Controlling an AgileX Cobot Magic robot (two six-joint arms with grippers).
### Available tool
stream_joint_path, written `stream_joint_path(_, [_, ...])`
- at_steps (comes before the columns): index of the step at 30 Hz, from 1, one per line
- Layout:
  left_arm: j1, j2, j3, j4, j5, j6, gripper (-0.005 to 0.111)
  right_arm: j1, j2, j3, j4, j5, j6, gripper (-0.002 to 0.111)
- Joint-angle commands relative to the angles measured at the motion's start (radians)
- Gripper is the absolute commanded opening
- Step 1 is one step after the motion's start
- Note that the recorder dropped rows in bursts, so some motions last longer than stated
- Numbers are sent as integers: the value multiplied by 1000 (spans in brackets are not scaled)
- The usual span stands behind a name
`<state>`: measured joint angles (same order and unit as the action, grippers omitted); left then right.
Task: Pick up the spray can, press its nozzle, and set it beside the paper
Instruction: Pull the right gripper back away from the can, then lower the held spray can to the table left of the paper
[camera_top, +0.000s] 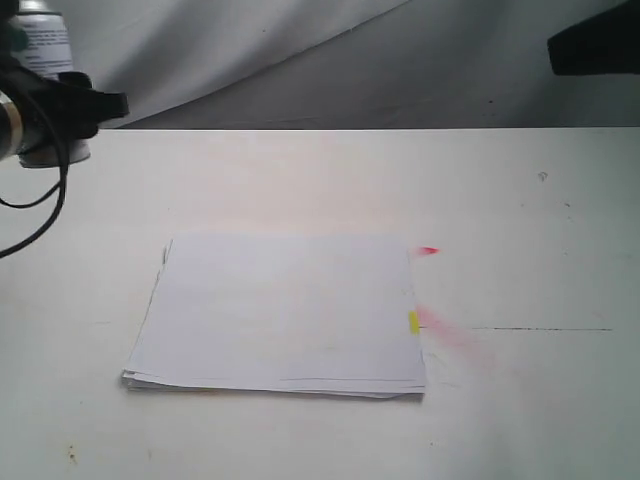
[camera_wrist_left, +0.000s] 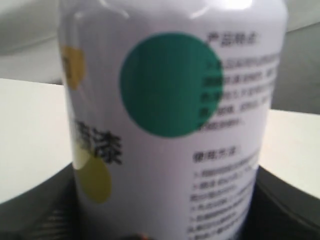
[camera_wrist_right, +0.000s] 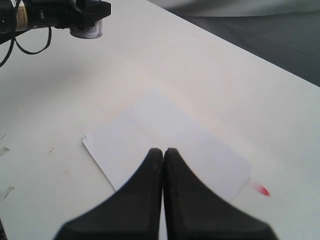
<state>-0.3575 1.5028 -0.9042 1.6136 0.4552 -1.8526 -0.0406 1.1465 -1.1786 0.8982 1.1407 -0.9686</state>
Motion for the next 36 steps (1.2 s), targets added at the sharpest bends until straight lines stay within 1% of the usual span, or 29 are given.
stream_joint_path(1, [46, -14, 26, 131, 6, -192, 0, -8, -14, 7, 5, -5, 6, 0])
stream_joint_path(3, [51, -10, 54, 131, 74, -289, 0, -8, -14, 7, 5, -5, 6, 0])
stream_joint_path(5, [51, 3, 77, 131, 129, -289, 0, -8, -14, 7, 5, -5, 6, 0])
stream_joint_path(11, [51, 39, 143, 131, 121, -289, 0, -8, -14, 7, 5, -5, 6, 0])
stream_joint_path(13, [51, 61, 156, 131, 157, -289, 0, -8, -14, 7, 7, -5, 6, 0])
stream_joint_path(15, [51, 88, 159, 131, 179, -286, 0, -8, -14, 7, 9, -5, 9, 0])
stream_joint_path(23, [51, 167, 159, 131, 179, -286, 0, -8, -14, 7, 9, -5, 9, 0])
stream_joint_path(26, [51, 187, 159, 131, 179, -286, 0, -8, -22, 7, 37, 9, 11, 0])
stream_joint_path(30, [51, 189, 159, 131, 175, -286, 0, -6, -117, 7, 27, 19, 5, 0])
stream_joint_path(33, [51, 189, 154, 131, 175, -286, 0, -6, -244, 7, -48, 47, 11, 0])
stream_joint_path(36, [51, 187, 154, 131, 175, -286, 0, -6, -405, 32, -118, 34, 82, 0])
